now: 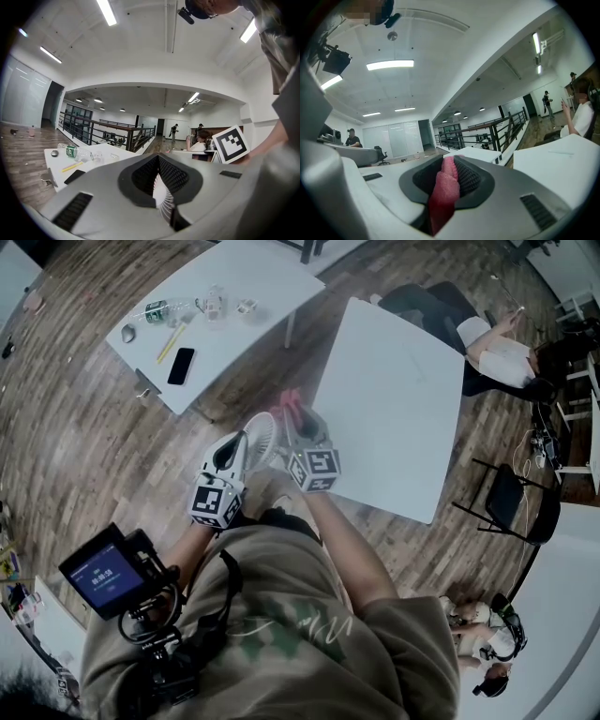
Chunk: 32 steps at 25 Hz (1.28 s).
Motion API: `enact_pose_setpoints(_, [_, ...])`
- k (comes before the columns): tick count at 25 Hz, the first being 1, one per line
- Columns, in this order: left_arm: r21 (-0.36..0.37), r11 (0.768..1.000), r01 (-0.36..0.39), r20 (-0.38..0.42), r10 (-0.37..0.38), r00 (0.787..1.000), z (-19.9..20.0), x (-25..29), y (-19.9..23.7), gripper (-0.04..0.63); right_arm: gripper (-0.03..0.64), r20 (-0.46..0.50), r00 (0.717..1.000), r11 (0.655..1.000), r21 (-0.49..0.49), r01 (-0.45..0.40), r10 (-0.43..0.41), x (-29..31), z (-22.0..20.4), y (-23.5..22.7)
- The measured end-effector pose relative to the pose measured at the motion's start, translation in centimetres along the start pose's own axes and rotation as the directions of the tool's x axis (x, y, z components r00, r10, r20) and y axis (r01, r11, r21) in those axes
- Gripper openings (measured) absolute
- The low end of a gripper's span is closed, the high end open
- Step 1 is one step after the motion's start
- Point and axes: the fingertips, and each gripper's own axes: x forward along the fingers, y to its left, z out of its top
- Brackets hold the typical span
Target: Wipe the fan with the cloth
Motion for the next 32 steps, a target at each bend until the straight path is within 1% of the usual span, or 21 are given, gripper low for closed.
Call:
enact_pose_setpoints(5, [-0.002, 1.0, 0.015, -0.007, -0.015, 1.0, -0.2, 0.0, -0.3, 0.02, 0.097, 0.074, 0.997, 0.996, -0.085, -0.025, 0.031, -2.6, 3.2, 0.9])
enact_pose_setpoints(9, [0.001, 0.999, 0.044, -0.01, -0.044, 0.999, -0.4, 0.2, -1.3, 0.02, 0.097, 0.09, 0.993, 0.986, -0.158, -0.057, 0.072, -5.2, 4.2, 2.2])
enact_pose_setpoints(12, [-0.008, 0.998, 0.057, -0.002, -0.057, 0.998, -0.2, 0.3, -1.8, 0.02, 0.097, 0.091, 0.993, 0.985, -0.162, -0.061, 0.076, -7.0, 3.9, 3.0])
enact_pose_setpoints(16, [-0.004, 0.998, 0.063, -0.007, -0.063, 0.998, -0.6, 0.5, -2.4, 0.02, 0.097, 0.098, 0.992, 0.986, -0.152, -0.069, 0.085, -8.5, 2.4, 3.7])
enact_pose_setpoints(18, [0.001, 0.998, 0.066, -0.003, -0.066, 0.998, -0.5, 0.6, -2.4, 0.02, 0.097, 0.084, 0.991, 0.986, -0.138, -0.094, 0.106, -8.8, 1.6, 4.6])
enact_pose_setpoints(22, [0.004, 0.998, 0.063, -0.001, -0.063, 0.998, 0.0, 0.4, -1.8, 0.02, 0.097, 0.019, 0.986, 0.982, -0.097, -0.163, 0.165, -8.7, 0.5, 7.5])
enact_pose_setpoints(24, [0.003, 0.998, 0.059, -0.004, -0.059, 0.998, 0.0, 0.5, -1.6, 0.02, 0.097, 0.02, 0.983, 0.979, -0.097, -0.179, 0.182, -8.3, -0.1, 8.1])
enact_pose_setpoints(26, [0.003, 0.998, 0.057, -0.007, -0.057, 0.998, -0.1, 0.5, -1.5, 0.02, 0.097, 0.026, 0.981, 0.977, -0.097, -0.188, 0.191, -7.7, -0.6, 8.5])
enact_pose_setpoints(29, [0.003, 0.998, 0.057, -0.009, -0.057, 0.998, -0.4, 0.4, -1.4, 0.02, 0.097, 0.011, 0.981, 0.978, -0.081, -0.194, 0.195, -7.0, -0.9, 9.0])
enact_pose_setpoints(32, [0.01, 0.998, 0.061, -0.01, -0.061, 0.998, -0.5, 0.3, -1.6, 0.02, 0.095, 0.026, 0.983, 0.98, -0.085, -0.179, 0.182, -6.7, -1.0, 8.5])
